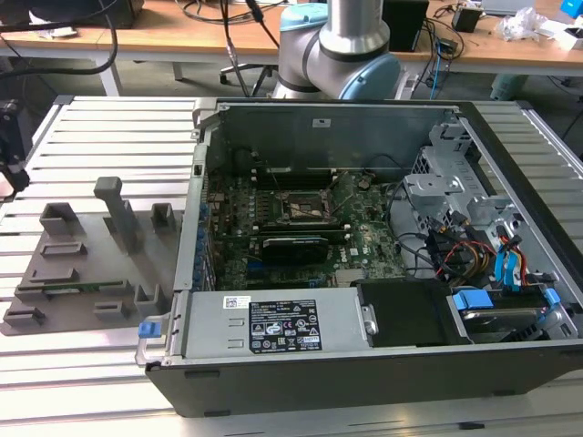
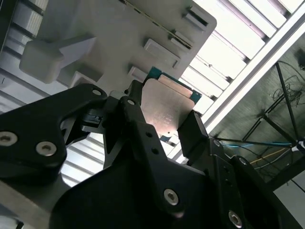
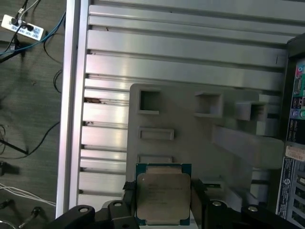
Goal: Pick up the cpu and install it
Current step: 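Pick up the cpu and move it towards the insertion slot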
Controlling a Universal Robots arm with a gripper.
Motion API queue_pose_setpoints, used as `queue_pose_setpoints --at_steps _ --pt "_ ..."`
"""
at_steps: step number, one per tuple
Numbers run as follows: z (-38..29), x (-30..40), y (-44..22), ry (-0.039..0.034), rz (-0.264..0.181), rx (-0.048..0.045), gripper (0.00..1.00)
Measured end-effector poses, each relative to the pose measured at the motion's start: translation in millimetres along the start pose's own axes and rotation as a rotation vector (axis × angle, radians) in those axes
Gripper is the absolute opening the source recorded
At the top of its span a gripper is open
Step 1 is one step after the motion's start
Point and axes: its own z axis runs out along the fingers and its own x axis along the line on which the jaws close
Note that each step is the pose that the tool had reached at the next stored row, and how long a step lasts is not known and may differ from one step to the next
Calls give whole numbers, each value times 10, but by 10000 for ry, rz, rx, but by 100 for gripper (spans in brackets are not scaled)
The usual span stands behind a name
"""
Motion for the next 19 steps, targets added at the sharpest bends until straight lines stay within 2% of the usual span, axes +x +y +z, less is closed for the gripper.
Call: queue_pose_setpoints --at_steps 4,7,9,11,14,15,16,18,19 --pt "-102 -2 -7 1 0 0 55" --pt "-247 -5 -16 0 0 0 55" --pt "-293 -6 -19 1 0 0 55" --pt "-383 -9 -25 0 0 0 55" --pt "-455 -10 -30 -2 0 -18 55" --pt "-461 -10 -31 -10 0 -100 55" --pt "-463 -11 -32 -29 9 -352 55" --pt "-466 -10 -35 -58 19 -687 55" --pt "-472 -10 -35 -57 19 -688 55"
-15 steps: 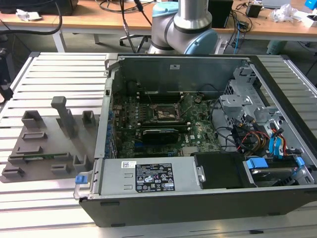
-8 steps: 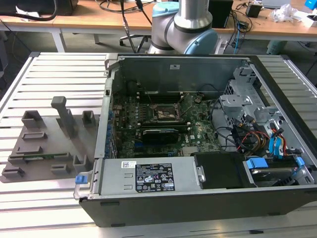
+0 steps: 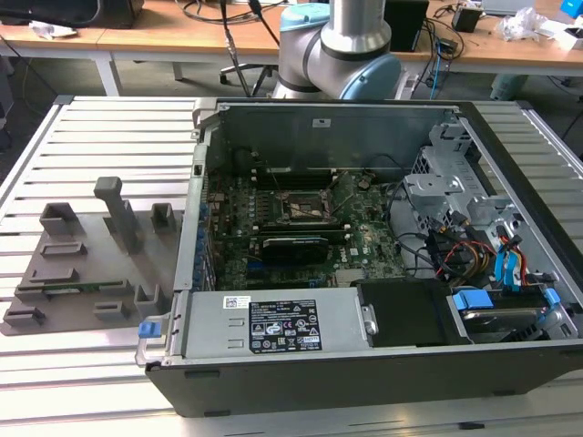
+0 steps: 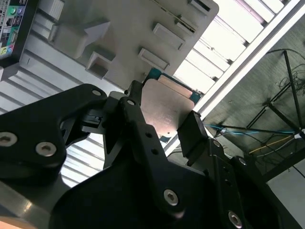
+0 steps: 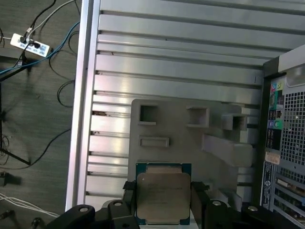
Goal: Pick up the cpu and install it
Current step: 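Pick up the cpu and move it towards the insertion slot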
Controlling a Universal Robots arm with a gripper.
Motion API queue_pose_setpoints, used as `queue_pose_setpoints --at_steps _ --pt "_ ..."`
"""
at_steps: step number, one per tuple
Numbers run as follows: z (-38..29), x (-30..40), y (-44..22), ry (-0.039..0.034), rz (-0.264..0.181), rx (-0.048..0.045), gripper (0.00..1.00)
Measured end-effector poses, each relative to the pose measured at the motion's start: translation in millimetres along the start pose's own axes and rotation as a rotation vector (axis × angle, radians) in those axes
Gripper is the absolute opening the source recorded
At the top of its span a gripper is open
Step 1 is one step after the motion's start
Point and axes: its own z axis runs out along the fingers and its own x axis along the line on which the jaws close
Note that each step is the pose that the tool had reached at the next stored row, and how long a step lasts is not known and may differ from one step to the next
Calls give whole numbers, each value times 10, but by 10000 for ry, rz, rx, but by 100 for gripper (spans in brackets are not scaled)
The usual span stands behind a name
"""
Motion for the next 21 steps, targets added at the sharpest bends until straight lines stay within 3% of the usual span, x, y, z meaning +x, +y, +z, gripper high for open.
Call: queue_pose_setpoints --at_steps 3,10,14,16,20,21 --pt "-36 -1 0 -1 0 -1 55" --pt "-37 -2 0 0 0 -1 55" --pt "-36 -41 -3 -1 0 -2 55" --pt "-34 -116 -10 0 0 -1 55" --pt "-27 -344 -29 -2 1 -2 55" --pt "-26 -369 -31 -2 1 -2 55"
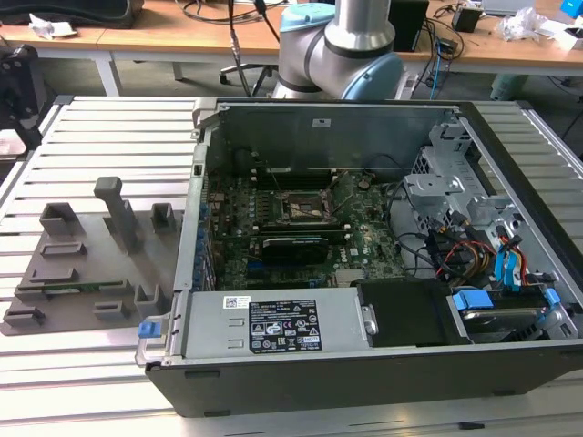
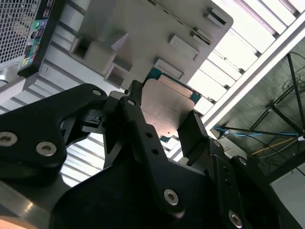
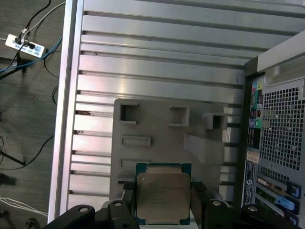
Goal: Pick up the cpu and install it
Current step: 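Pick up the cpu and move it towards the insertion slot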
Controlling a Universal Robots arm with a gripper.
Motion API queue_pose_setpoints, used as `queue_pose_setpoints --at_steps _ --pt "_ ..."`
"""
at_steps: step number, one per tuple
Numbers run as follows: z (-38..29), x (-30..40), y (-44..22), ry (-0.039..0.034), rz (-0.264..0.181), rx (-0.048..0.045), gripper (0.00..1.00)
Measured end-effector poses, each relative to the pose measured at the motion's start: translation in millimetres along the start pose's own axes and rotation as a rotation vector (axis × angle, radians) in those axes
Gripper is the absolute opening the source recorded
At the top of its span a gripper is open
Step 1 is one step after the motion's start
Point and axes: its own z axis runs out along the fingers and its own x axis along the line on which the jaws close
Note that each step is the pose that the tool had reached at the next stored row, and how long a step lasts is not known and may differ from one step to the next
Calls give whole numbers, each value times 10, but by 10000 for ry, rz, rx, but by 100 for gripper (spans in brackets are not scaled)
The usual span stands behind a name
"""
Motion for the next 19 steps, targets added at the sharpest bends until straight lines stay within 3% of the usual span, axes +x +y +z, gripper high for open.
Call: queue_pose_setpoints --at_steps 5,12,19 --pt "3 -137 -12 1 -1 1 55" --pt "12 -438 -37 1 0 0 55" --pt "17 -637 -54 1 -1 0 55"
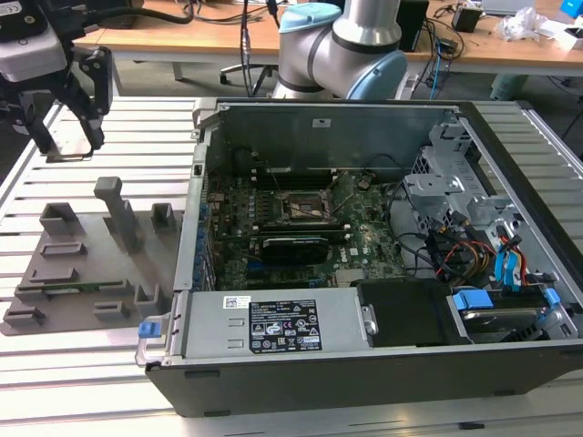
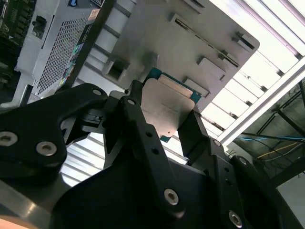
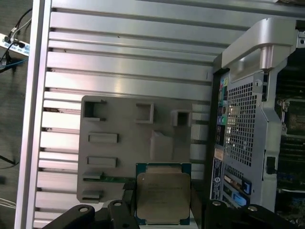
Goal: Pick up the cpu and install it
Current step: 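Pick up the cpu and move it towards the insertion slot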
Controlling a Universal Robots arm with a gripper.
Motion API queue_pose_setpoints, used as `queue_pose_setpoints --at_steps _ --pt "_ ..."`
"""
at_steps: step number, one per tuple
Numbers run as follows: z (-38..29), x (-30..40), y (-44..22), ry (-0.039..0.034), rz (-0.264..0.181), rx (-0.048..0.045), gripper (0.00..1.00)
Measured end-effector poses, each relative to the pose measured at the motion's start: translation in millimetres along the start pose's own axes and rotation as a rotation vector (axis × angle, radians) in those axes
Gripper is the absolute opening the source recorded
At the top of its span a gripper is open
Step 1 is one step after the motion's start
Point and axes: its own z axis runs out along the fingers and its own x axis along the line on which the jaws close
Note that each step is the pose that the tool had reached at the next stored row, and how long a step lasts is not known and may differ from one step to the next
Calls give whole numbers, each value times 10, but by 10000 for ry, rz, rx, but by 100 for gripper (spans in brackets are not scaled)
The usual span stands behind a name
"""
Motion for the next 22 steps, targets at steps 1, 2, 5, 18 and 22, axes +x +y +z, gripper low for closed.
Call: queue_pose_setpoints --at_steps 1,2,5,18,22 --pt "2 -38 -3 -1 0 0 55" --pt "2 -73 -6 0 1 0 55" --pt "4 -143 -12 -1 1 0 55" --pt "18 -633 -53 1 1 1 55" --pt "24 -847 -71 0 1 0 55"
